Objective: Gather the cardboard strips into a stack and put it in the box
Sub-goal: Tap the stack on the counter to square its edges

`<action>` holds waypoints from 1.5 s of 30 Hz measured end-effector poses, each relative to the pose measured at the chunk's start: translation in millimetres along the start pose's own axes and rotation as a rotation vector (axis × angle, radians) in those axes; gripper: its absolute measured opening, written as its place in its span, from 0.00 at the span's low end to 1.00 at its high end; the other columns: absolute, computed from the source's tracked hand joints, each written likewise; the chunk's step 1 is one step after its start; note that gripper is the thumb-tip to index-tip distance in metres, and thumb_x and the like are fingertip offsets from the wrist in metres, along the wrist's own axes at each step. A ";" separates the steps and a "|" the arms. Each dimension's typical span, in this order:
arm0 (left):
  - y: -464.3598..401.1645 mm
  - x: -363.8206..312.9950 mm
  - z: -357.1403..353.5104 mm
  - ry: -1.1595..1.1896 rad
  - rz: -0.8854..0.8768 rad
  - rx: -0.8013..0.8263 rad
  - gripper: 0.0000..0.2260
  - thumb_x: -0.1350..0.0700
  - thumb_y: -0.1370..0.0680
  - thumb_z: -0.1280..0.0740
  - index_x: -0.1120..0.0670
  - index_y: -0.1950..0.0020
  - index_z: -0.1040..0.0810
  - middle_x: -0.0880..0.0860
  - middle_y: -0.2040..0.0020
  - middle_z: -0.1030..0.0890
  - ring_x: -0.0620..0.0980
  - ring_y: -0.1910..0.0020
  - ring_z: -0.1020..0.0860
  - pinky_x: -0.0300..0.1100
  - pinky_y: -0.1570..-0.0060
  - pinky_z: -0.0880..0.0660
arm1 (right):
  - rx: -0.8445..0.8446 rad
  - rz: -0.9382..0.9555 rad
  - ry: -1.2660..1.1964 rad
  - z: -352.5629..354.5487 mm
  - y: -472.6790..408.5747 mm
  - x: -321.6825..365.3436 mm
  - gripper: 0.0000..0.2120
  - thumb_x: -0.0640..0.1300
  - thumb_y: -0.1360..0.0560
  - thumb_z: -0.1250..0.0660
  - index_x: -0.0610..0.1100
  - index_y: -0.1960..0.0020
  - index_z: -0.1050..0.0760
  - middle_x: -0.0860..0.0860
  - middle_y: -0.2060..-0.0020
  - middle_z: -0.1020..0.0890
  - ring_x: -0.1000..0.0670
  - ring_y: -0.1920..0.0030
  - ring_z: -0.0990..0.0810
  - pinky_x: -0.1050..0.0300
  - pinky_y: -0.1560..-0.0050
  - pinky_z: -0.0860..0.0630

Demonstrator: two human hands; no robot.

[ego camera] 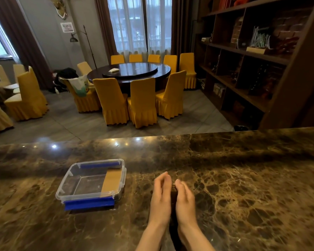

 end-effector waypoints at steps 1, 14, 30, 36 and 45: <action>-2.6 1.9 -2.0 -0.058 -0.015 -0.018 0.19 0.38 0.18 0.42 0.43 0.32 0.24 0.42 0.36 0.20 0.35 0.39 0.24 0.30 0.44 0.31 | 0.014 -0.010 -0.001 -0.1 -0.8 -1.3 0.16 0.45 0.17 0.41 0.46 0.57 0.18 0.54 0.66 0.15 0.62 0.64 0.17 0.72 0.65 0.23; -6.3 4.5 5.6 0.011 0.006 -0.096 0.17 0.42 0.16 0.43 0.44 0.38 0.17 0.45 0.42 0.15 0.41 0.42 0.18 0.43 0.37 0.24 | 0.094 0.000 0.064 -5.8 4.5 3.3 0.20 0.50 0.16 0.44 0.47 0.54 0.15 0.48 0.59 0.12 0.53 0.58 0.13 0.65 0.61 0.20; 5.4 12.1 -2.4 -0.008 -0.014 -0.223 0.31 0.30 0.28 0.46 0.47 0.47 0.12 0.45 0.51 0.12 0.37 0.52 0.17 0.38 0.48 0.25 | 0.083 -0.068 -0.068 -3.7 8.5 -6.0 0.20 0.57 0.18 0.44 0.59 0.57 0.15 0.58 0.60 0.12 0.58 0.59 0.14 0.65 0.61 0.22; 3.2 3.2 -1.9 -0.008 0.012 -0.263 0.26 0.35 0.24 0.46 0.44 0.51 0.11 0.42 0.54 0.12 0.37 0.52 0.17 0.36 0.50 0.27 | 0.104 -0.076 -0.093 -4.3 2.5 -8.1 0.20 0.59 0.20 0.41 0.50 0.53 0.14 0.49 0.56 0.11 0.53 0.55 0.13 0.59 0.56 0.19; 10.7 8.9 -1.2 -0.032 -0.016 -0.256 0.33 0.26 0.30 0.48 0.46 0.50 0.11 0.47 0.53 0.12 0.43 0.51 0.16 0.41 0.48 0.24 | 0.173 0.033 -0.083 -0.3 2.4 -9.5 0.22 0.59 0.23 0.45 0.54 0.59 0.14 0.52 0.62 0.12 0.56 0.61 0.14 0.66 0.62 0.20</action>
Point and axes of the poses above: each hand's wrist, its own y-axis away from the middle knuckle, its own z-axis out of the back of the hand, x = y × z, the point moved 4 cm from there along -y, towards the middle knuckle
